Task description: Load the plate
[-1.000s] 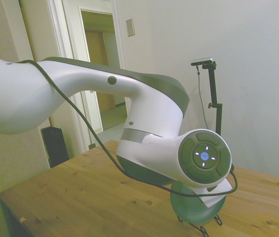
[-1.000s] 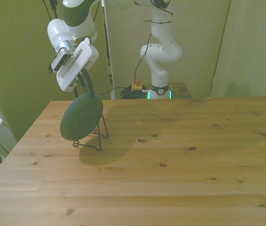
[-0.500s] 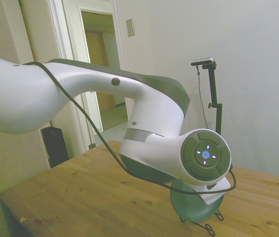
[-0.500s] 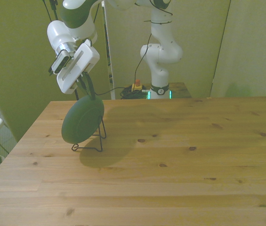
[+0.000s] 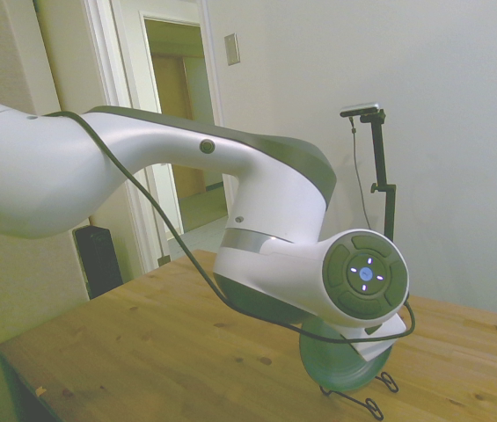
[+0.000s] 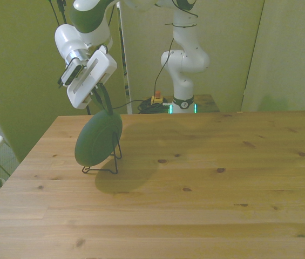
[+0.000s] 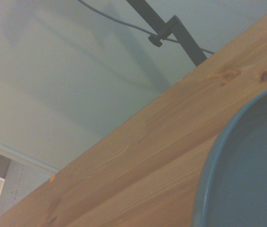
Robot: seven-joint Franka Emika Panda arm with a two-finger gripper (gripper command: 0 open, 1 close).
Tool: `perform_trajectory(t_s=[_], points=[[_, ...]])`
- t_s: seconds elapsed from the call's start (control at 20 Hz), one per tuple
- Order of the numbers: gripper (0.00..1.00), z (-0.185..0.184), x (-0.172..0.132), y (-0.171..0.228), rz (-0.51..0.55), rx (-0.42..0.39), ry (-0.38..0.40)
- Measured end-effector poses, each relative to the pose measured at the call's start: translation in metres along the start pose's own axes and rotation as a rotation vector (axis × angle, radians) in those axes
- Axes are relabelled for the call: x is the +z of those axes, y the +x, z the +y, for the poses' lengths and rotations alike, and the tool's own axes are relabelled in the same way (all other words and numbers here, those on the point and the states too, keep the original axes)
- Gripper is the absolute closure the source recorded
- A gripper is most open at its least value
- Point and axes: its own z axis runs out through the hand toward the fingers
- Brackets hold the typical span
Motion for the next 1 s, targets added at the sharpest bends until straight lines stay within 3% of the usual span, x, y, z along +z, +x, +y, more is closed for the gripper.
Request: perform_trajectory(t_s=[0.1, 0.15, 0.8, 1.0], points=[[1.0, 0.002, 0.001, 0.001, -0.002, 0.004, -0.001], [0.0, 0.002, 0.002, 0.001, -0.003, 0.005, -0.001], [0.0, -0.006, 0.014, 0.002, -0.032, -0.011, -0.005], [0.0, -0.031, 0.003, 0.001, -0.018, -0.056, 0.009]])
